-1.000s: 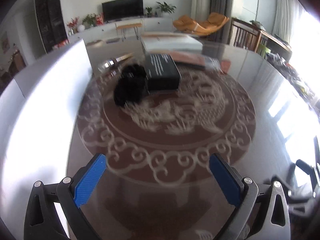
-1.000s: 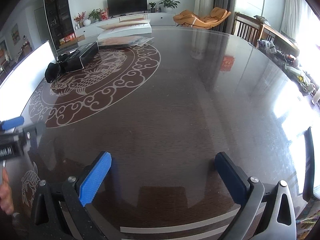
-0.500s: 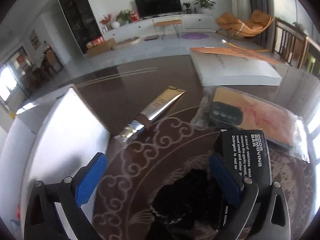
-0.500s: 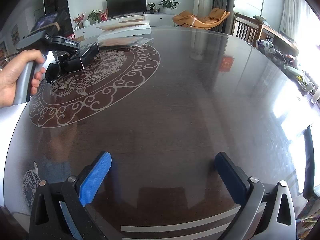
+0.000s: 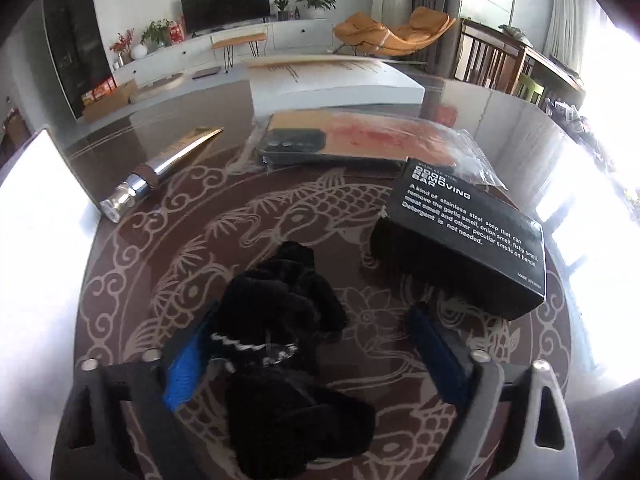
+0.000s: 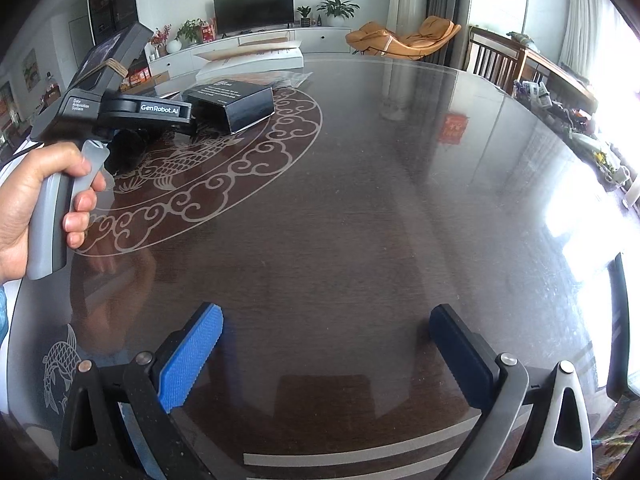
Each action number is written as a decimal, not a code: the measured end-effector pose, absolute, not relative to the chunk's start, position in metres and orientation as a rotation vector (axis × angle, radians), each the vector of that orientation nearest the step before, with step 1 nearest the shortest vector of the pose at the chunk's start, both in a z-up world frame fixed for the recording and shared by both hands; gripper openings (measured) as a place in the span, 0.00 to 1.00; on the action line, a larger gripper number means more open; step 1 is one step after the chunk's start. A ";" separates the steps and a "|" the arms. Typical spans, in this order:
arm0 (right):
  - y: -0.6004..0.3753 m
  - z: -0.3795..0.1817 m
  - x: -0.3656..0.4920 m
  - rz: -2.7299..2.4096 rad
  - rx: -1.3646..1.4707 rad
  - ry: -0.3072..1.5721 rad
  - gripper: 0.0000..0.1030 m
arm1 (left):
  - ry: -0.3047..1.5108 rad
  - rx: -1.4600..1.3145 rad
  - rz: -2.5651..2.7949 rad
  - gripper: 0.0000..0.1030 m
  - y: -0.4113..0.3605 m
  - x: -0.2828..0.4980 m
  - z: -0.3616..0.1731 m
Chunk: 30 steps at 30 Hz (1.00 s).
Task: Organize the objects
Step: 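Grasp the black fuzzy pouch with the left gripper and lift it, then grasp the black odor removing bar box with the right gripper while the left gripper holds the pouch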
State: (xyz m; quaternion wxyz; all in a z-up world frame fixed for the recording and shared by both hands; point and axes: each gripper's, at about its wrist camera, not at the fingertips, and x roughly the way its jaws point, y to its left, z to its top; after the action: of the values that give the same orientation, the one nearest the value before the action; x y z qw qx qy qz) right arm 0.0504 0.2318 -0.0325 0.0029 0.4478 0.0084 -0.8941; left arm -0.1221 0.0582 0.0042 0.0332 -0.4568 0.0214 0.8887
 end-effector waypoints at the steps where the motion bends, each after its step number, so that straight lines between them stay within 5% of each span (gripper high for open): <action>1: 0.232 -0.033 0.050 -2.804 1.404 0.026 1.00 | 0.067 -1.390 2.738 0.36 0.054 -0.116 0.007; 9: 0.232 -0.033 0.050 -2.804 1.404 0.027 1.00 | 0.010 -1.369 2.743 0.39 0.046 -0.028 0.011; 10: 0.232 -0.033 0.050 -2.804 1.404 0.026 1.00 | 0.025 -1.365 2.761 0.48 0.048 -0.018 0.010; 13: 0.232 -0.033 0.051 -2.803 1.403 0.026 1.00 | 0.082 -1.429 2.716 1.00 0.053 -0.001 0.006; 30: 0.228 -0.032 0.047 -2.782 1.454 0.032 1.00 | 0.081 -1.424 2.687 1.00 0.055 0.004 0.002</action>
State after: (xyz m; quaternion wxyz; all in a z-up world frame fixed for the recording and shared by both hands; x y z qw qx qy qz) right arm 0.0465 0.2283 -0.0324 0.0012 0.4631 0.0102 -0.8862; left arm 0.0036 0.0547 0.0022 0.0498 -0.4675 0.0266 0.8822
